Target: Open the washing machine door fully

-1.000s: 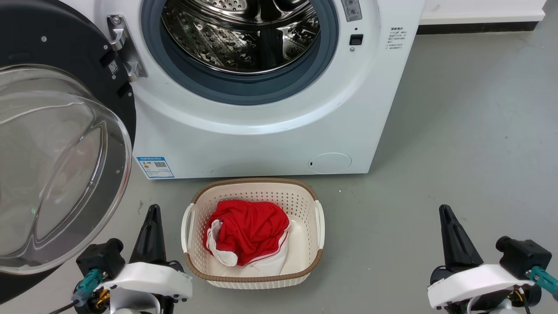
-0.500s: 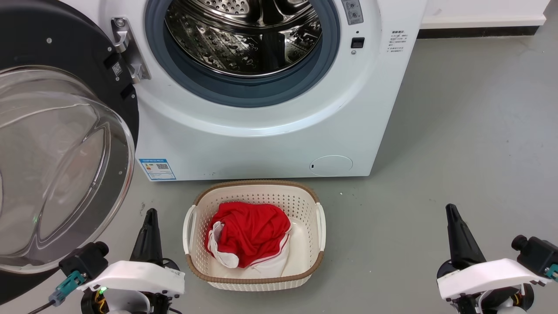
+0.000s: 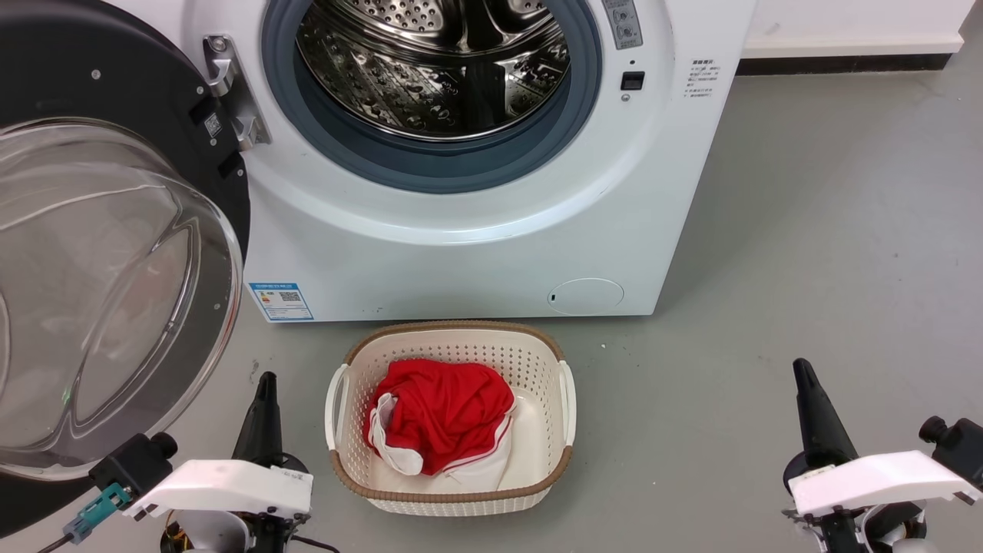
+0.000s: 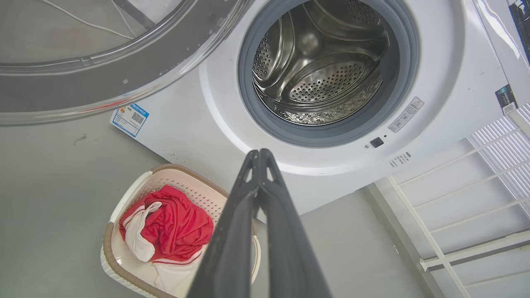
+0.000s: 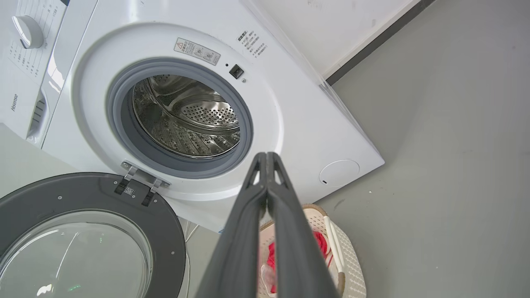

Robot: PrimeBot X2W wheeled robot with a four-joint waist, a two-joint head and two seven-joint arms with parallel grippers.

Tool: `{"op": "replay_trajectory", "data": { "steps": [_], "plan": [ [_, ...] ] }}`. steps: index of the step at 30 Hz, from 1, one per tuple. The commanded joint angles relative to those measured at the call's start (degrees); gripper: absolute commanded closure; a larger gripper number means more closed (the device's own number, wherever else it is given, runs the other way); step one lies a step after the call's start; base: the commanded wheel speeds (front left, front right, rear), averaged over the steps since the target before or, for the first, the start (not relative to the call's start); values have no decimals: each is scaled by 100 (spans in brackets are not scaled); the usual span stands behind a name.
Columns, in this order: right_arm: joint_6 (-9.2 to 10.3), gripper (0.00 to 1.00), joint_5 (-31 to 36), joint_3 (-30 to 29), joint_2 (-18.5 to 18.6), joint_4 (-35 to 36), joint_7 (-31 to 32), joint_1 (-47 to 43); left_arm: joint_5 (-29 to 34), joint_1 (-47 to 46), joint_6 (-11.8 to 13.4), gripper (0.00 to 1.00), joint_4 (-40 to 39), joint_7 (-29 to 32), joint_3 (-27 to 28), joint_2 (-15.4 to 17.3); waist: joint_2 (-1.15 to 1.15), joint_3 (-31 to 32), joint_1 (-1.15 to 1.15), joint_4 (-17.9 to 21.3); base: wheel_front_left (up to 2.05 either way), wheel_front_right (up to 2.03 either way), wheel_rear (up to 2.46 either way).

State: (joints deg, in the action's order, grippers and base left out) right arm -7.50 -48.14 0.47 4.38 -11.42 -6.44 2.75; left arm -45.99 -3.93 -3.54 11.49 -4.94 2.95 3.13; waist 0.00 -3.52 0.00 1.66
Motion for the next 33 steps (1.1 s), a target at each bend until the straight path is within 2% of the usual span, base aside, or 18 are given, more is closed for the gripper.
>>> {"op": "replay_trajectory", "data": {
  "steps": [1,33],
  "plan": [
    [0,100,-206,-25,46,36,43,144,-187,-147,-38,100,-42,44,38,11,0,6,0,-3,0,0,0],
    [1,100,-2382,-217,58,-96,541,246,-2354,-206,-215,100,102,592,203,-6,0,136,0,-68,0,0,0]
  ]
}}
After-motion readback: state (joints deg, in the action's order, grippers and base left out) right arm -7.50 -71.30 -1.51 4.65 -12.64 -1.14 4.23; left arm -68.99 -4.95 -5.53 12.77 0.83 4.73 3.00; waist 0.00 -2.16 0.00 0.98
